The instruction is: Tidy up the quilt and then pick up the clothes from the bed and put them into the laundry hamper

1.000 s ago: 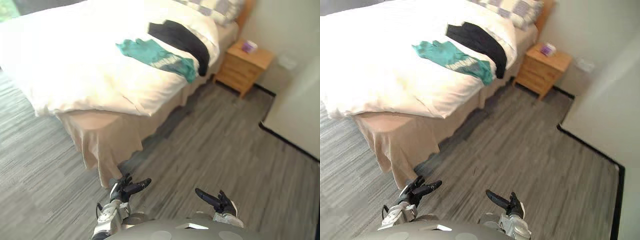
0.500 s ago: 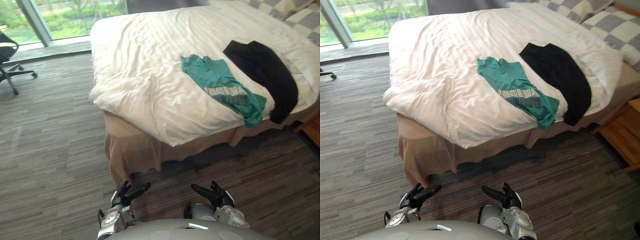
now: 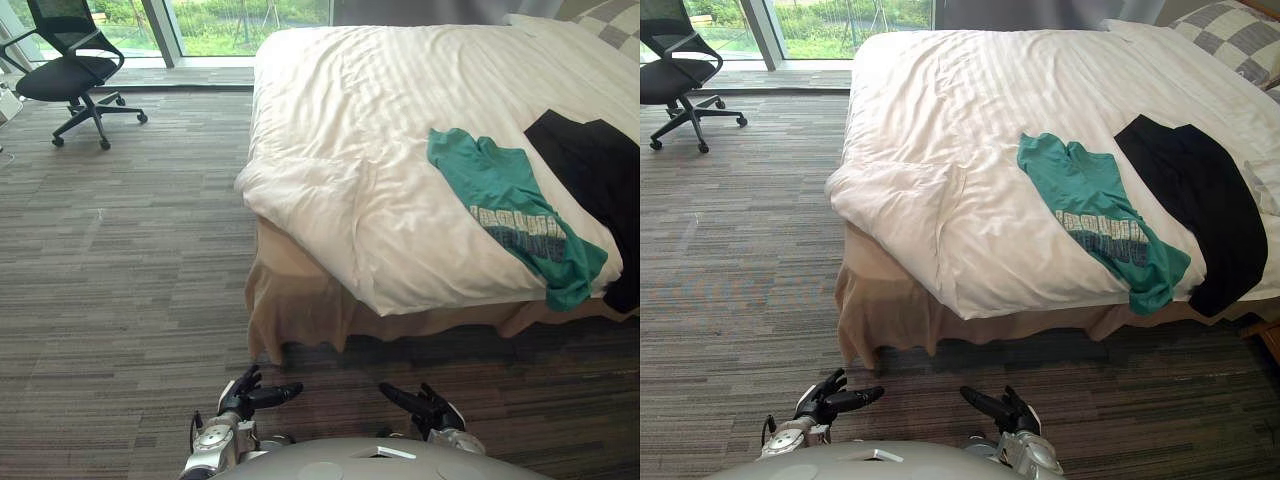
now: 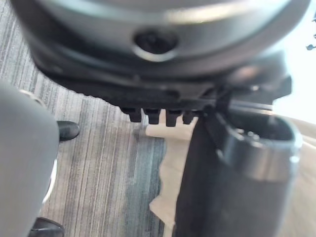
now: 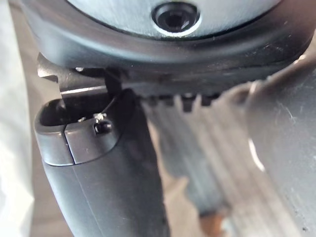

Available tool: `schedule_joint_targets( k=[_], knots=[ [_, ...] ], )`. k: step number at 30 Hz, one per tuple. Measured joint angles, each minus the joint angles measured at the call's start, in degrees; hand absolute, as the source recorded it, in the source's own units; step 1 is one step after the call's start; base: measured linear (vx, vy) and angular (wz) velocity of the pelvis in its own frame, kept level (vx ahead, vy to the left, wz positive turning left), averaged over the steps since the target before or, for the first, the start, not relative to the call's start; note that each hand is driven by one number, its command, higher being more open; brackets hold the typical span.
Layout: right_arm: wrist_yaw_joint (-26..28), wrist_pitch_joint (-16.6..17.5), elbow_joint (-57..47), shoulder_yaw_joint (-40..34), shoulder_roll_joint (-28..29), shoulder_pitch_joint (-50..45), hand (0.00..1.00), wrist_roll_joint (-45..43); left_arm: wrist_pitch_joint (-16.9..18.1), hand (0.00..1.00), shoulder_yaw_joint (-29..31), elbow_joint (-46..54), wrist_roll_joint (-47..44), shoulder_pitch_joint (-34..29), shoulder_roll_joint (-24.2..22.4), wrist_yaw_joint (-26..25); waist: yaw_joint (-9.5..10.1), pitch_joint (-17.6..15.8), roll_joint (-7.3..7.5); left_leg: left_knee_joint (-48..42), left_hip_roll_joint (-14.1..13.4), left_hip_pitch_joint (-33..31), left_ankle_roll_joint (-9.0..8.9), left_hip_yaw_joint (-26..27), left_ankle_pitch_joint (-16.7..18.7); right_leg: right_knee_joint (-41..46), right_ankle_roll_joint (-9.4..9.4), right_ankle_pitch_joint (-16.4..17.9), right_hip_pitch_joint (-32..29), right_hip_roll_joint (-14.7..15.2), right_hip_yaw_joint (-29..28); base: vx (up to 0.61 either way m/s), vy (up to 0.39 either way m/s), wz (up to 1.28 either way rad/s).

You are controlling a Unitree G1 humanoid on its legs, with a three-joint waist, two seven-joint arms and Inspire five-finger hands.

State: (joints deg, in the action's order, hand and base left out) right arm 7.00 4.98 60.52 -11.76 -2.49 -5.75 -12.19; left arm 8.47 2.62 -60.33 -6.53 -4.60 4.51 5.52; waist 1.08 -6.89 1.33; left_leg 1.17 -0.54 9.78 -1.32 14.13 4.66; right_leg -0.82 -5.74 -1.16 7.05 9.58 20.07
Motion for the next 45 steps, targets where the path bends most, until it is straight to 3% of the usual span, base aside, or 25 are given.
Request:
schedule_joint_targets(
  k=[5, 10, 15, 16, 19, 21, 22, 24, 28, 31, 33, 37, 41, 45],
  knots=[
    [0.0, 0.7, 0.0, 0.0, 0.0, -0.1, 1.0, -0.1, -0.1, 1.0, 0.1, -0.1, -1.1, -0.1, 0.0, -0.3, -0.03, 0.0, -0.05, 0.0, 0.0, -0.2, 0.0, 0.0, 0.0, 0.2, 0.06, 0.1, -0.2, 0.0, -0.1, 0.0, 0.0, 0.0],
    [-0.1, 2.1, 0.1, -0.2, -0.3, -0.1, 1.0, -0.1, -1.1, 1.0, 3.2, -1.2, -8.7, -0.6, -0.1, -3.5, -0.1, -0.1, -0.34, 0.2, 0.0, -0.5, 0.0, 0.0, 0.0, 0.9, 0.39, 0.3, -1.0, 0.0, -0.2, 0.0, 0.0, 0.0],
    [0.0, 3.3, 0.7, -1.6, -0.4, -0.1, 1.0, 0.0, -0.2, 1.0, 12.2, -2.1, -24.3, -2.7, -0.4, -7.5, -0.42, 0.0, -0.64, 2.0, 0.1, -0.3, -0.28, -0.7, -0.7, 1.1, 0.9, 1.0, -1.4, -0.4, 0.2, 0.02, -0.02, 0.11],
    [1.1, 3.2, 1.9, -3.6, -2.3, -0.7, 1.0, 0.1, 5.4, 1.0, 22.3, 1.2, -38.4, -4.3, 3.2, -10.8, -0.51, 1.0, -2.13, 2.4, -0.2, -1.0, -0.59, -2.1, -1.0, 1.9, 1.63, 1.9, -1.8, -0.7, 0.3, 0.05, -0.087, 0.28],
    [1.3, 3.2, 1.9, -3.5, -2.2, -0.8, 1.0, 0.1, 5.4, 1.0, 22.2, 1.6, -38.4, -4.3, 2.4, -10.7, -0.52, 1.2, -2.02, 2.3, -0.3, -1.0, -0.62, -2.0, -1.0, 2.0, 1.62, 1.9, -1.8, -0.7, 0.2, -0.03, -0.046, 0.07],
    [1.4, 3.2, 1.8, -3.5, -2.1, -1.6, 1.0, 0.1, 1.9, 1.0, 26.6, 5.1, -38.5, -3.4, 2.3, -11.1, -0.31, 1.4, -2.32, 2.3, -0.5, -1.1, -0.73, -1.9, -1.2, 2.3, 1.63, 1.9, -2.1, -0.7, 0.1, -0.06, -0.032, 0.03],
    [1.4, 3.3, 1.8, -3.5, -2.0, -2.4, 1.0, 0.1, -0.3, 1.0, 32.5, 11.1, -39.0, -2.5, 2.8, -12.5, -0.16, 1.8, -1.8, 2.2, -0.8, -1.1, -0.94, -2.1, -1.4, 2.8, 1.77, 2.0, -2.1, -0.9, 0.0, -0.04, -0.036, 0.17],
    [1.3, 4.3, 1.0, -3.1, -1.1, -4.9, 1.0, 0.0, 0.9, 1.0, 35.8, 21.9, -33.4, 0.3, 8.4, -20.7, 0.47, 2.3, -0.91, 2.0, -1.6, -1.5, -1.45, -2.2, -0.2, 4.5, 1.95, 4.0, -2.5, -1.1, -1.4, -0.07, -0.054, 0.12],
    [1.0, 4.7, -2.5, -1.6, -1.6, -9.3, 1.0, -1.8, 8.1, 1.0, 40.6, 32.9, -24.1, 5.1, 22.5, -24.2, 0.35, 3.8, -2.13, 1.9, -2.4, -1.5, -1.97, -0.1, 0.1, 5.6, 2.13, 4.7, -4.0, -1.7, -3.6, -0.03, -0.049, -0.23],
    [0.6, 4.7, -2.5, -2.5, -2.2, -11.6, 1.0, -2.7, 12.8, 1.0, 41.2, 42.6, -13.6, 8.7, 26.4, -25.8, 0.18, 6.2, -3.32, 1.9, -2.5, -1.6, -2.59, 1.2, 1.0, 5.6, 2.13, 4.7, -4.5, -1.8, -5.1, 0.08, 0.015, -0.16],
    [0.3, 4.7, -2.5, -3.2, -2.2, -12.7, 1.0, -2.7, 14.0, 1.0, 39.0, 44.7, -7.9, 11.6, 27.6, -26.9, 0.13, 7.1, -3.89, 1.7, -2.0, -1.4, -2.41, 1.4, 0.1, 5.6, 2.17, 4.7, -4.5, -1.8, -6.0, 0.11, 0.033, 0.03],
    [0.3, 4.5, -2.5, -5.1, -1.8, -12.1, 1.0, -2.7, 13.5, 1.0, 32.7, 45.3, 0.6, 18.1, 30.9, -26.6, -1.49, 7.4, -4.17, 1.7, -2.2, -0.9, -2.51, 2.5, 0.1, 5.4, 2.19, 4.7, -4.4, -2.0, -8.2, 0.08, 0.021, -0.08],
    [0.5, 4.1, -2.2, -7.3, -0.5, -12.3, 1.0, -2.6, 10.8, 1.0, 28.5, 44.5, 2.9, 20.6, 32.9, -24.1, -2.0, 7.4, -3.15, 0.9, -2.7, 0.0, -3.2, 4.2, 0.8, 5.0, 2.21, 4.7, -4.3, -2.2, -10.8, 0.03, 0.0, -0.29],
    [1.0, 3.7, -2.2, -8.8, 0.3, -13.1, 1.0, -2.5, 9.6, 1.0, 23.4, 42.1, 7.1, 23.2, 35.4, -21.3, -2.9, 7.2, -3.14, 0.9, -2.9, 0.6, -2.96, 4.9, 1.4, 4.7, 2.44, 4.4, -4.2, -2.7, -11.7, -0.01, -0.016, -0.12]
  ],
)
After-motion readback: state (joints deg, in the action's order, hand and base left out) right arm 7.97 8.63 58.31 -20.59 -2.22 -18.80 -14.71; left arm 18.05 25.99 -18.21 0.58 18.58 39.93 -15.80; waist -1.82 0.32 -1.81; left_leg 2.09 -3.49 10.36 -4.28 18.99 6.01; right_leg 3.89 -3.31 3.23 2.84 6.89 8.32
